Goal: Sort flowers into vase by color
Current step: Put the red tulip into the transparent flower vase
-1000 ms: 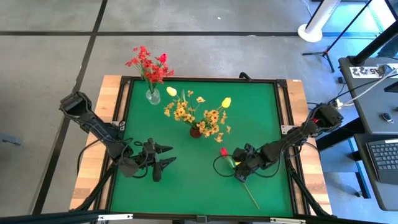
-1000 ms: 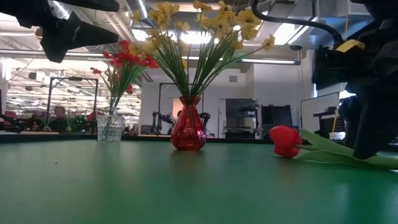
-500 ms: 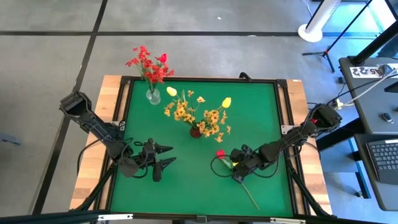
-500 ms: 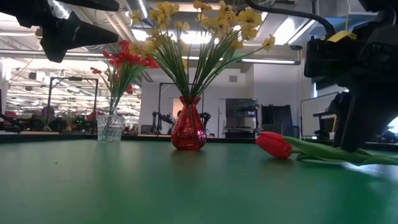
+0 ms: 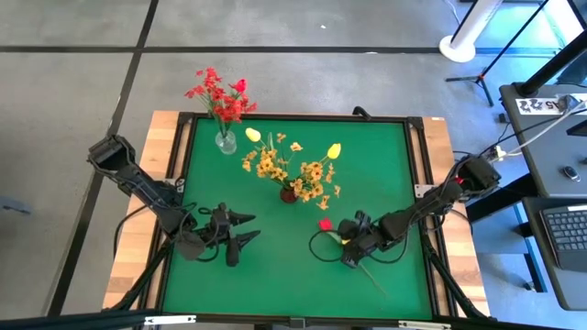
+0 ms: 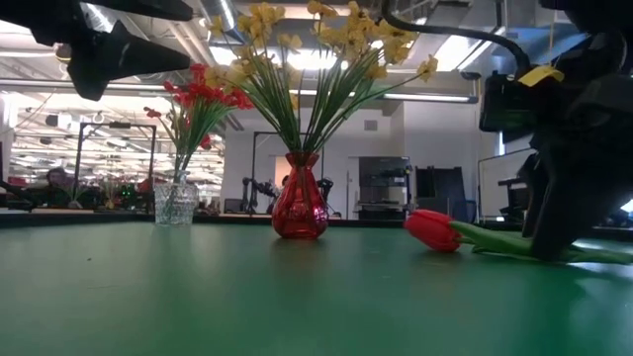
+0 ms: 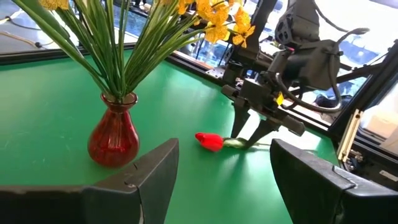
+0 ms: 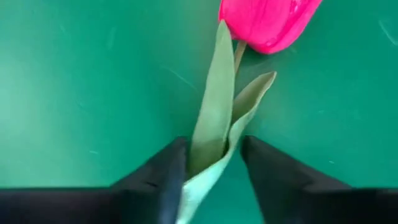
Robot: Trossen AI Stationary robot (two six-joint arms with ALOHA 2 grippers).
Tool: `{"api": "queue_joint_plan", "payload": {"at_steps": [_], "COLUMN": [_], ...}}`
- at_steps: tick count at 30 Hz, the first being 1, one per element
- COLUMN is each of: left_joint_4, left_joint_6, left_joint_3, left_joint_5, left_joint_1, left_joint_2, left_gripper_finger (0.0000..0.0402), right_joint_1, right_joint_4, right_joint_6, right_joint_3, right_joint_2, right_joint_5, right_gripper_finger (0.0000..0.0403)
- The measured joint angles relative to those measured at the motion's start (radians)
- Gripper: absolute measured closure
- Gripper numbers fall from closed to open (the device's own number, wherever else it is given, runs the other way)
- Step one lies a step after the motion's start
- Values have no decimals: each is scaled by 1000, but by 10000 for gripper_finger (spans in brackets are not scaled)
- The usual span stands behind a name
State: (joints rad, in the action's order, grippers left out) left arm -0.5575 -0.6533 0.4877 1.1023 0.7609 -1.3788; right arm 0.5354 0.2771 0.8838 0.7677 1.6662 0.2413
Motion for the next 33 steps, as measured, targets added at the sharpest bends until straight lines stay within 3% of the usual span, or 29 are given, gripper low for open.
{"api": "queue_joint_plan", "payload": {"at_steps": [5, 7, 12, 15, 19, 27, 33], "left_joint_4": [-8, -19, -75, -155, -244, -242, -239], "left_joint_6": [-1, 0, 12, 68, 197, 485, 620], "left_joint_3": [0, 0, 0, 0, 34, 243, 449], "left_joint_5": [-1, -1, -28, -82, -144, -259, -378], "left_joint_1": [-15, -21, -38, -49, -66, -126, -216], "left_joint_2": [0, 0, 0, 0, 0, -31, -129], "left_gripper_finger": [155, 155, 155, 155, 155, 155, 155], "right_joint_1": [0, 2, 1, 2, 2, 1, -7], "right_joint_4": [18, 16, 7, -8, -152, -650, -759], "right_joint_6": [-58, -91, -130, -172, -278, -623, -734], "right_joint_3": [-5, -5, -4, -4, -4, -2, -2], "right_joint_2": [-80, -130, -263, -359, -481, -570, -569], "right_joint_5": [-34, -33, -12, 25, 93, 97, 100], "right_gripper_finger": [361, 390, 377, 393, 392, 397, 400]}}
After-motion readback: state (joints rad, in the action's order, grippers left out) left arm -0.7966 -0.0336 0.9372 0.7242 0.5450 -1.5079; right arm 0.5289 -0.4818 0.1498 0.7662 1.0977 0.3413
